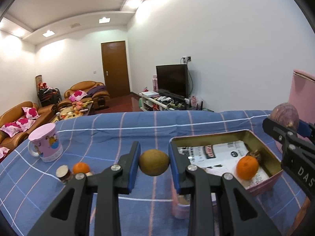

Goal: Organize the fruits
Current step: 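Lift the kiwi and purple fruit and carry both over the tin box, then lower both fruits into the tin and open both tools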

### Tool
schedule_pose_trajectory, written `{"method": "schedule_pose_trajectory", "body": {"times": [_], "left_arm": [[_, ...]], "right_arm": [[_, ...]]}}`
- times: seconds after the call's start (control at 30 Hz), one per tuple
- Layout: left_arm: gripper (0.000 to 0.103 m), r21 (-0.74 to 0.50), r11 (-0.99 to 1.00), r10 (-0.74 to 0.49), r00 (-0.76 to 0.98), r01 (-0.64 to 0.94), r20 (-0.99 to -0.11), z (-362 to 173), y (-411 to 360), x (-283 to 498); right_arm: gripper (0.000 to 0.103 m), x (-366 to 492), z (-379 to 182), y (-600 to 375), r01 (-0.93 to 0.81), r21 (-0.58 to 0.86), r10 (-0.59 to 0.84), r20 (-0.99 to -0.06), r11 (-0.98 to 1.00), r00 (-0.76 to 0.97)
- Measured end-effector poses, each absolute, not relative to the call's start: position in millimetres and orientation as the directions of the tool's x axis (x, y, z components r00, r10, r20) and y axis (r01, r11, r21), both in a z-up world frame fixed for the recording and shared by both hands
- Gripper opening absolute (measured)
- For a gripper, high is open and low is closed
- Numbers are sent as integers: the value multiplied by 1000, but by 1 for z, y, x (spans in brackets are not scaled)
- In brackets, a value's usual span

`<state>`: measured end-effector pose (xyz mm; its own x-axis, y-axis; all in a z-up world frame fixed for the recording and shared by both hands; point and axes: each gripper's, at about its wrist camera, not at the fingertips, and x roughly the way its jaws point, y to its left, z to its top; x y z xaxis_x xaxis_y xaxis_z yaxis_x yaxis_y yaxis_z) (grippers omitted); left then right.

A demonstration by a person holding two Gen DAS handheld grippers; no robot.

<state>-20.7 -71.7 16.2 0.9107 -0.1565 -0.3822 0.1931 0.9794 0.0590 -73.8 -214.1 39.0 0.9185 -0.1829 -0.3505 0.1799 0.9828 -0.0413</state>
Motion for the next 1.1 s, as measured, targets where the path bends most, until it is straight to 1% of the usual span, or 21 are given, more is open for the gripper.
{"method": "schedule_pose_trajectory", "body": {"times": [0.27, 0.47, 0.6, 0.73, 0.97, 1.1], "left_arm": [[31, 63, 968, -200, 902, 241, -382, 20, -99, -17], [31, 50, 961, -229, 888, 271, -399, 22, -120, -6], [31, 60, 955, -236, 863, 292, -446, 17, -140, 3], [31, 78, 951, -230, 850, 301, -474, 10, -150, 8], [31, 82, 956, -200, 833, 281, -517, 5, -152, 20], [31, 105, 957, -172, 820, 270, -546, -1, -154, 27]], "right_arm": [[53, -76, 46, -247, 283, -55, -285, -318, 958, 904], [53, -73, 46, -274, 345, -35, -337, -320, 938, 885], [53, -63, 40, -281, 350, -21, -335, -352, 936, 874], [53, -51, 32, -286, 337, -5, -311, -396, 942, 864], [53, -30, 17, -287, 309, 28, -261, -470, 950, 843], [53, -18, 8, -283, 283, 20, -234, -511, 959, 827]]}}
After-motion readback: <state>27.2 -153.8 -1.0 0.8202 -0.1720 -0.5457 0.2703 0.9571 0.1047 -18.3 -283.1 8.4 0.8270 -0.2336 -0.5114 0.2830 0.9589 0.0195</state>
